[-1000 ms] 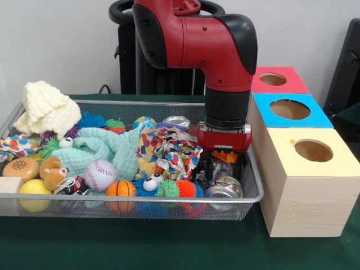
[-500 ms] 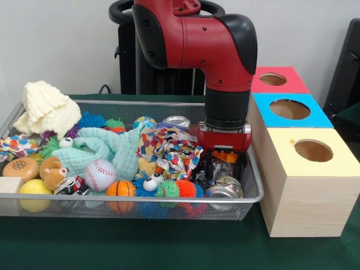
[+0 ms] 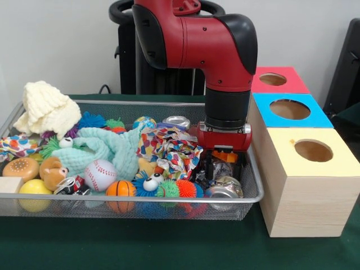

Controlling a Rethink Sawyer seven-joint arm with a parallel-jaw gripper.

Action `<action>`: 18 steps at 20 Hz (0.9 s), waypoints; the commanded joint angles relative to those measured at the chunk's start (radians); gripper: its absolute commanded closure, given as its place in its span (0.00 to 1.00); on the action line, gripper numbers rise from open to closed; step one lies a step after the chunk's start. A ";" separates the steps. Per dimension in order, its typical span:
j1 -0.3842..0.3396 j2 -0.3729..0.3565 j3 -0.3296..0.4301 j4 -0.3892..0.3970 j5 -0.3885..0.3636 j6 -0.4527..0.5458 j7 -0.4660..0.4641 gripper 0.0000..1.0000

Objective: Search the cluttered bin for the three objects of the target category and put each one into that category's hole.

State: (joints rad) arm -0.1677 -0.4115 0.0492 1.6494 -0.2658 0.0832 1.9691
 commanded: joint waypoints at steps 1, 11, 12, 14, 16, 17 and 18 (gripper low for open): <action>0.023 0.069 0.123 0.070 -0.044 0.108 0.012 0.00; 0.022 0.078 0.120 0.075 -0.054 0.074 0.019 0.00; 0.021 0.077 0.120 0.076 -0.056 0.072 0.018 0.00; 0.015 0.075 0.125 0.080 -0.056 0.075 0.015 0.00; 0.009 0.073 0.127 0.088 -0.062 0.069 0.013 0.00; 0.007 0.072 0.129 0.089 -0.064 0.069 0.011 0.00; 0.005 0.070 0.130 0.090 -0.066 0.069 0.008 0.00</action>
State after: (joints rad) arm -0.1671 -0.4116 0.0491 1.6494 -0.2658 0.0832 1.9691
